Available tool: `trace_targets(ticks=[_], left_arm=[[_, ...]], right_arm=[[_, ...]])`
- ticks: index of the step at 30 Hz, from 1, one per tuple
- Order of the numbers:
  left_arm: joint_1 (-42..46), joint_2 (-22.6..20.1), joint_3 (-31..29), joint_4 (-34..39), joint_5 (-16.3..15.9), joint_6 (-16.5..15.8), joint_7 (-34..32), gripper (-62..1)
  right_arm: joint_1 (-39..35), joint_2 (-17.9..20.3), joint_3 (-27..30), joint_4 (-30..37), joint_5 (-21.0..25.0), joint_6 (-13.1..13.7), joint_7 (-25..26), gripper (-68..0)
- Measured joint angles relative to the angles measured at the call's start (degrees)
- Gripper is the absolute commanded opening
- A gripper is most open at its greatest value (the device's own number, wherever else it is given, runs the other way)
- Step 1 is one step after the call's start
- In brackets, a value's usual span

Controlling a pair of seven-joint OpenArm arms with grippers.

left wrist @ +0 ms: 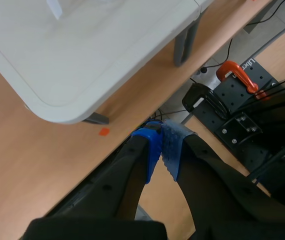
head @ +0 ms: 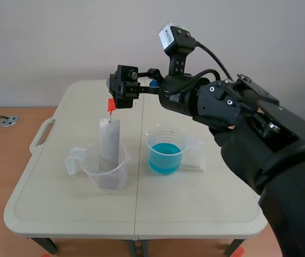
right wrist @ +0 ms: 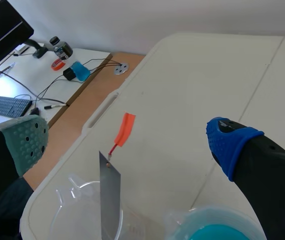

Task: Hold the metal plate by the orange handle, dip it into the blue solution, take it out and point at it, then put the plate back in the beaker on the left.
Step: 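Lift the metal plate out of the left beaker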

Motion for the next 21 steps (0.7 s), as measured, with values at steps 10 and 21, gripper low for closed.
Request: trace_targets(ticks=[10, 21], left_arm=[[-0.15, 0.00, 0.00, 0.00, -0.02, 0.00, 0.00, -59.1], [-0.17, 0.00, 0.00, 0.00, -0.02, 0.00, 0.00, -59.1]], right_arm=[[6.19, -4.85, -0.04, -8.76, 0.00, 0.22, -1.95, -1.2], [10.01, -8.24, -0.04, -19.10, 0.00, 0.39, -1.88, -1.2]])
